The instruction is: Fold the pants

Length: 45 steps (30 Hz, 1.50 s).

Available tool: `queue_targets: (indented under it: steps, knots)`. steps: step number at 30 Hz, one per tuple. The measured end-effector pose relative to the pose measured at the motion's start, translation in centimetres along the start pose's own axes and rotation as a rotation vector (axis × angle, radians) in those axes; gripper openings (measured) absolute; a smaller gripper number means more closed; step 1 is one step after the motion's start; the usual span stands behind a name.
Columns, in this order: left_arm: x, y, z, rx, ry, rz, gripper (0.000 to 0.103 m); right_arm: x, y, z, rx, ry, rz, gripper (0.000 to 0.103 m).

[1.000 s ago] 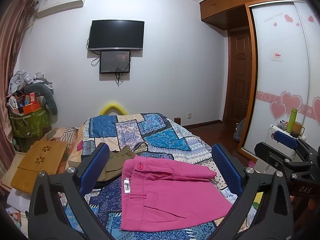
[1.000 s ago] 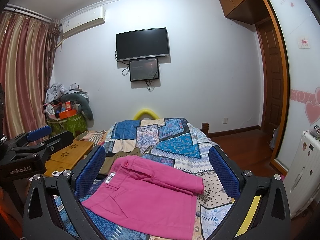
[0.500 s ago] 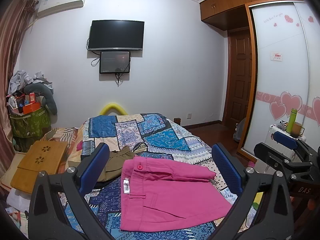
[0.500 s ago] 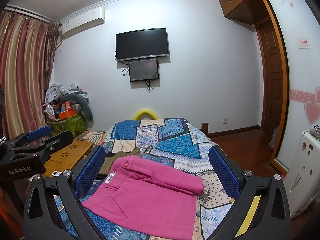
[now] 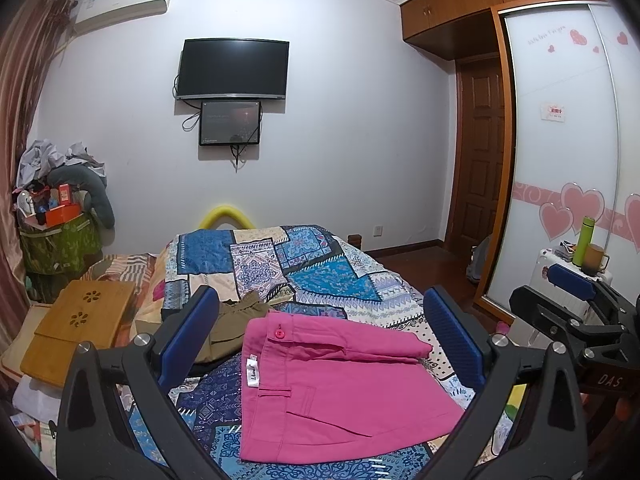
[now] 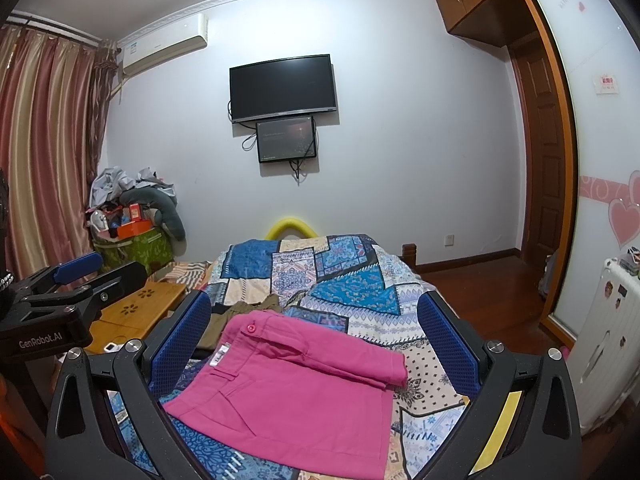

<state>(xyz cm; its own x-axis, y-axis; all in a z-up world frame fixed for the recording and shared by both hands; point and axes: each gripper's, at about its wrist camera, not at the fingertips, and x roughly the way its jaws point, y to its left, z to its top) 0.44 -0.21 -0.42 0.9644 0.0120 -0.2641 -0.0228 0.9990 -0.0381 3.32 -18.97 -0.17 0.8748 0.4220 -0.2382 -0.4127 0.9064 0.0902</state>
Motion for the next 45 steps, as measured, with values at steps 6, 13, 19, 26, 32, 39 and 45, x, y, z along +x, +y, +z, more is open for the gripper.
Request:
queue_targets:
  steps: [6,13,19,26,32,39,45]
  knots:
    - [0.0,0.1,-0.1,-0.001,0.001,-0.001,0.103,0.0,-0.2,0.1,0.000,-0.001,-0.004,0.102]
    - [0.1,0.1,-0.2,-0.001,0.005,-0.003,0.103,0.6,-0.8,0.1,0.005,0.004,-0.006,0.103]
    - [1.3,0.1,-0.3,0.018,0.026,0.001,0.103,1.2,-1.2,-0.4,0.009,0.016,-0.008,0.103]
    - [5.2,0.7,-0.5,0.022,0.099,0.011,0.103,3.0,-2.3,-1.2,0.016,0.054,-0.032,0.103]
    - [11.1,2.0,-1.0,0.043,0.222,0.012,0.103,5.8,-4.4,-2.2,0.029,0.118,-0.071,0.103]
    - [19.2,5.1,-1.4,0.050,0.362,0.050,0.103,9.8,-7.5,-3.9,-0.008,0.241,-0.124,0.102]
    - [24.9,7.6,-1.8,0.042,0.460,0.060,0.103,14.0,-10.4,-5.2,-0.022,0.360,-0.145,0.102]
